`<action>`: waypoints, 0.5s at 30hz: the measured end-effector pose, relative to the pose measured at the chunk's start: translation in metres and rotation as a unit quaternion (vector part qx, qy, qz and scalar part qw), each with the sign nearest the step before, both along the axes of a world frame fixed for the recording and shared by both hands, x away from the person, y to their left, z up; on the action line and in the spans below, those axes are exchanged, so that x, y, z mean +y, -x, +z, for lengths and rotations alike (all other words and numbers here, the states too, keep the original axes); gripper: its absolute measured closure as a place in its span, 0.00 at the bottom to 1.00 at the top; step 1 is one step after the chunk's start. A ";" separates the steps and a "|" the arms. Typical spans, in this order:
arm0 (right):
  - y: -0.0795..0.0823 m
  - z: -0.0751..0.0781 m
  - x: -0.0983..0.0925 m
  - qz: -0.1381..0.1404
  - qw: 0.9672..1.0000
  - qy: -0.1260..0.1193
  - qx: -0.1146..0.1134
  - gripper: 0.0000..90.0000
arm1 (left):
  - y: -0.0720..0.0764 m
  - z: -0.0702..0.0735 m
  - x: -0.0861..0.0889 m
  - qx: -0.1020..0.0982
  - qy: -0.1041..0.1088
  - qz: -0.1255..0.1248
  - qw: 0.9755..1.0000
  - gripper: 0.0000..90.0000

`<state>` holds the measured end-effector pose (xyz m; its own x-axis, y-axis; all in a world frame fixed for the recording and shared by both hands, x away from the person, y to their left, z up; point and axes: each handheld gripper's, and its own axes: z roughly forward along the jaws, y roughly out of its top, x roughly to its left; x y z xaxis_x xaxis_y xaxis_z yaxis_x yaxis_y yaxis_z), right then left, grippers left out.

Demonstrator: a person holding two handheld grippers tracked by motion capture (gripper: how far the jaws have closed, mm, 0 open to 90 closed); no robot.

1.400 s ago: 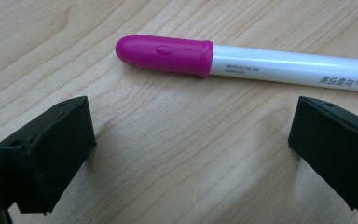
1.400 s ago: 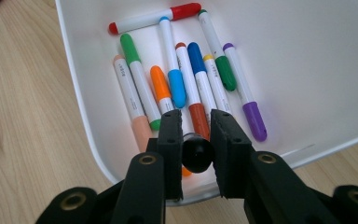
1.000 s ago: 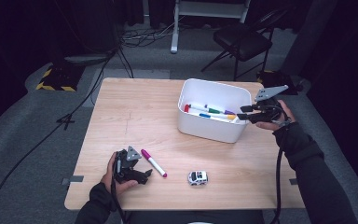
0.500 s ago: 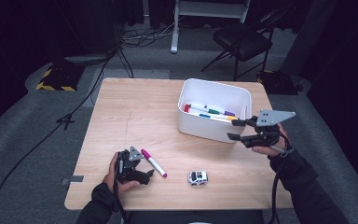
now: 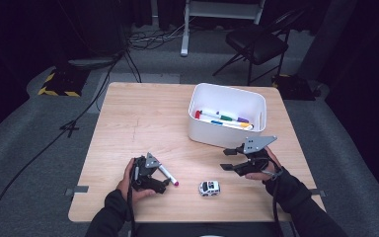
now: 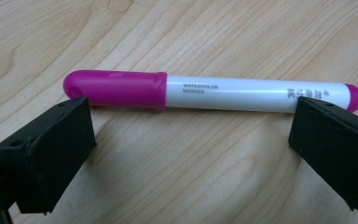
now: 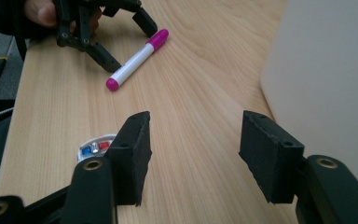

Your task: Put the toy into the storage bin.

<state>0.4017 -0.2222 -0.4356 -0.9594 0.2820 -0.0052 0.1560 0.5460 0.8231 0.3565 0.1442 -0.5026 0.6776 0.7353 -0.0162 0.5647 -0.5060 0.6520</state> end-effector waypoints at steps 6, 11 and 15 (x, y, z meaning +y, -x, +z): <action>-0.007 -0.011 -0.002 -0.008 1.000 0.013 0.005 0.47 | -0.007 0.000 -0.015 -0.002 -0.001 -0.014 1.000 0.01; -0.014 -0.020 -0.002 -0.023 0.999 0.018 0.013 0.46 | -0.014 0.001 -0.034 -0.004 -0.003 -0.036 0.999 0.01; -0.020 -0.024 0.002 -0.028 0.999 0.014 0.014 0.46 | -0.016 0.000 -0.039 0.002 0.000 -0.042 0.999 0.01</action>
<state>0.4217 -0.2200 -0.4598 -0.9417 0.3363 0.0117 0.2095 0.5586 0.8026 0.3729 0.1047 -0.5023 0.7375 0.6751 -0.0183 0.5220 -0.5525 0.6498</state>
